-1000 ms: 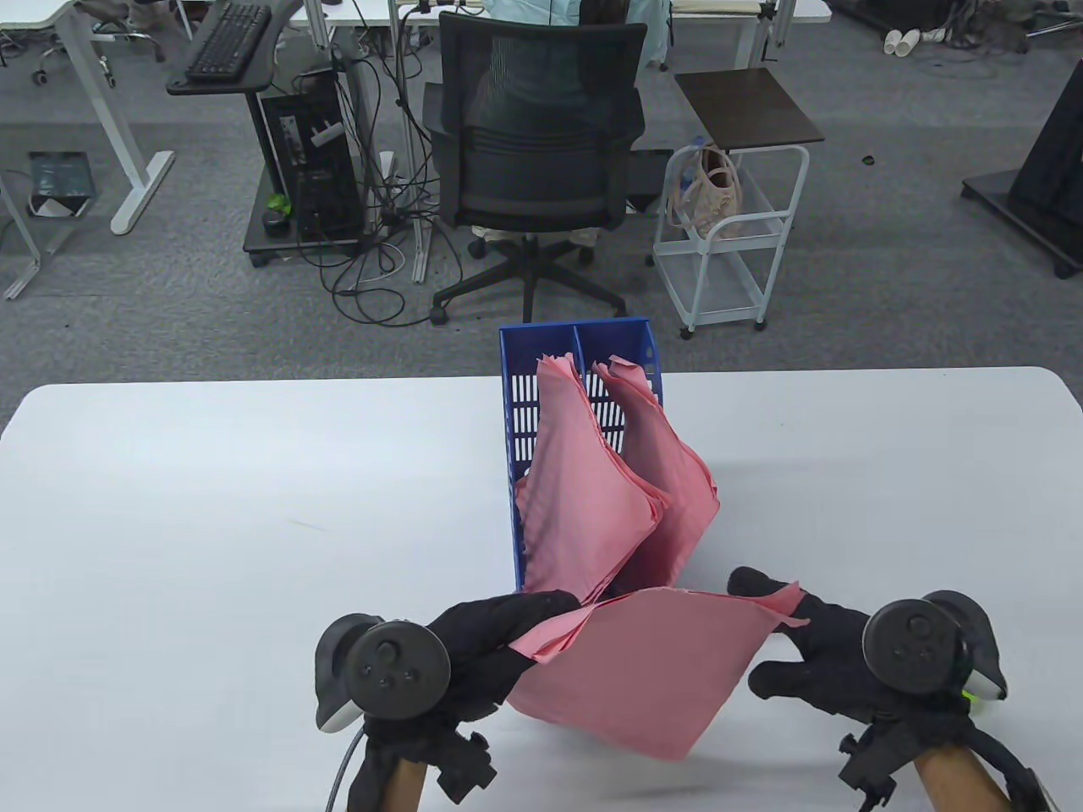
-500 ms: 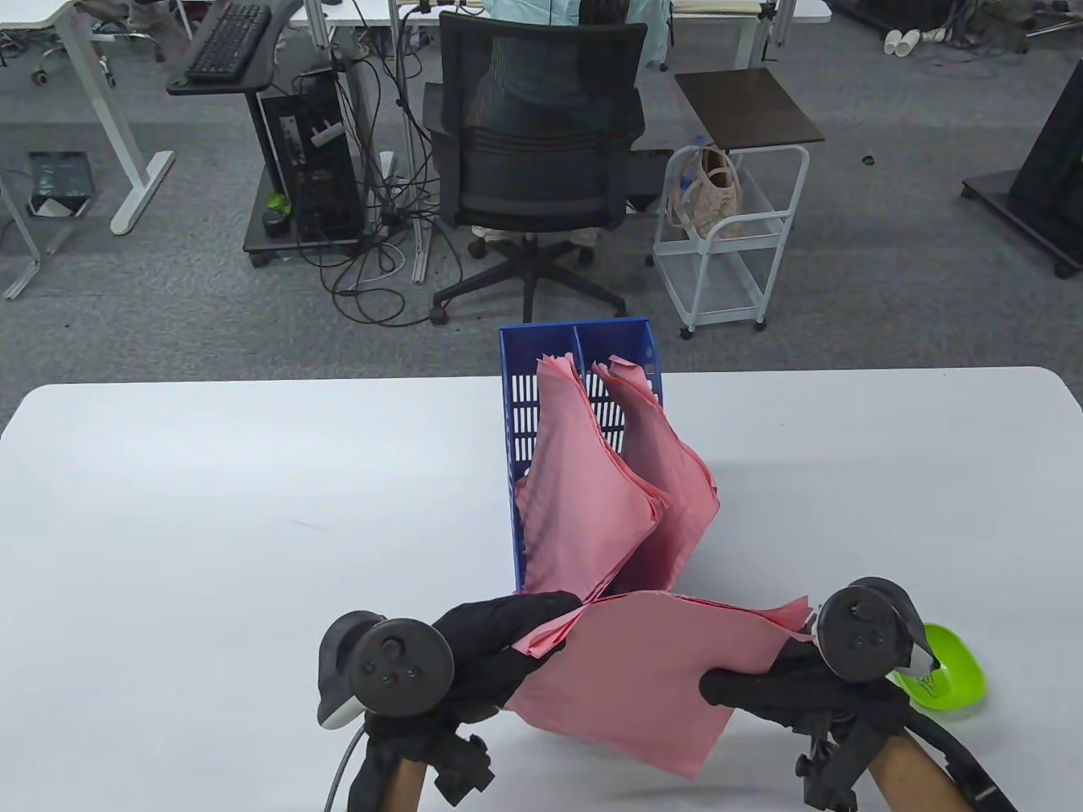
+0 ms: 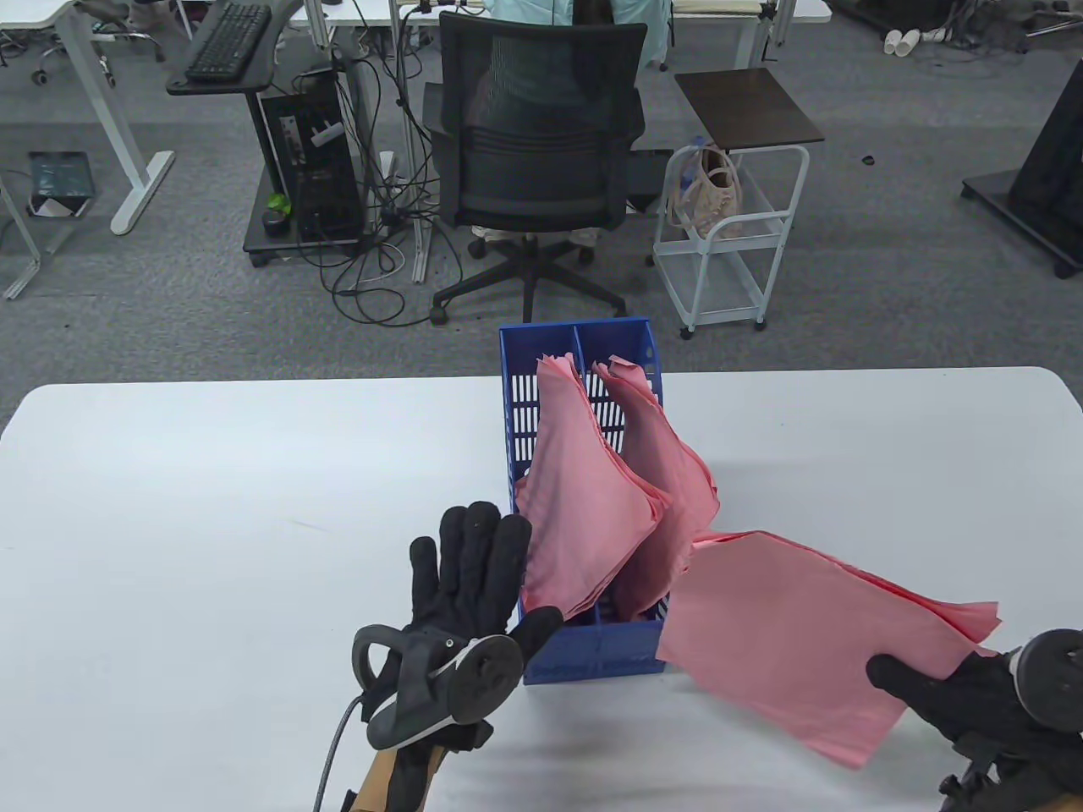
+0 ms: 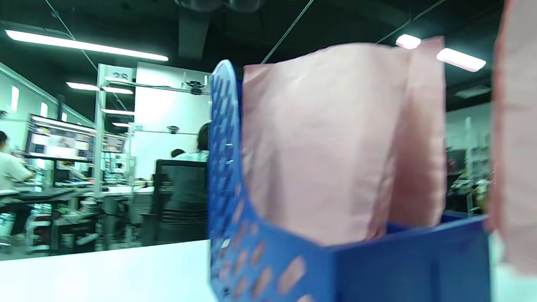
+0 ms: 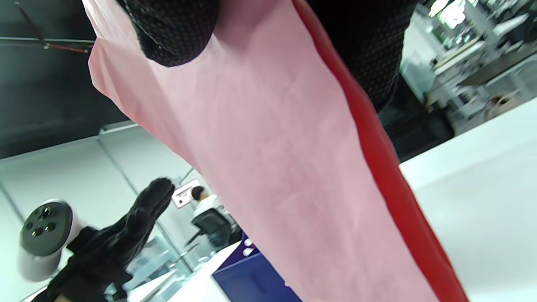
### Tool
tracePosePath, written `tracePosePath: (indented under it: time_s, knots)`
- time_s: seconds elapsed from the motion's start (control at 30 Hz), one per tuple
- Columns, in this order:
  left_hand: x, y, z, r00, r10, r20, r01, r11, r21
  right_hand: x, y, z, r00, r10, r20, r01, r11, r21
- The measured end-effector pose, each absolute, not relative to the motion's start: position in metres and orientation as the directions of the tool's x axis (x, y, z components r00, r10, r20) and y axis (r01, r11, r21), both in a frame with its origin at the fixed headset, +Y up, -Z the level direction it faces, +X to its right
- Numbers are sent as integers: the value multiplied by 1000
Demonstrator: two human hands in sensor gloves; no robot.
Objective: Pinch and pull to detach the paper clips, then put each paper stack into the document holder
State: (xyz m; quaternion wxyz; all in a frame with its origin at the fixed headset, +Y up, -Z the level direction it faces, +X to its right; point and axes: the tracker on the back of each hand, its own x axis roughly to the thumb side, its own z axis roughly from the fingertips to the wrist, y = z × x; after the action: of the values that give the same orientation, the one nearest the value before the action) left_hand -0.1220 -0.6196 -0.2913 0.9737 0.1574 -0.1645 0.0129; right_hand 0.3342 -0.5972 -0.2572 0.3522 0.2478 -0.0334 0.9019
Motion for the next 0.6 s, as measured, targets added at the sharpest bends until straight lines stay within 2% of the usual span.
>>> tracePosePath:
  time_s: [0.17,0.3,0.47,0.6]
  knots:
    - [-138,-635,-301,969,-86,234,21,963,267,354,-585,-248,-687,594,419,-651,-759,8]
    - [-148,-648,-306,976,-114,185,69,969,236,354,-579,-248,-738,571,360,-637,-766,-89]
    - [-156,-662,-311,981,-101,168,70,981,178,326,-575,-258,-737,581,344,-659,-731,-178]
    - [-160,-668,-311,982,-96,165,69,984,164,288,-567,-271,-742,555,376,-655,-719,-231]
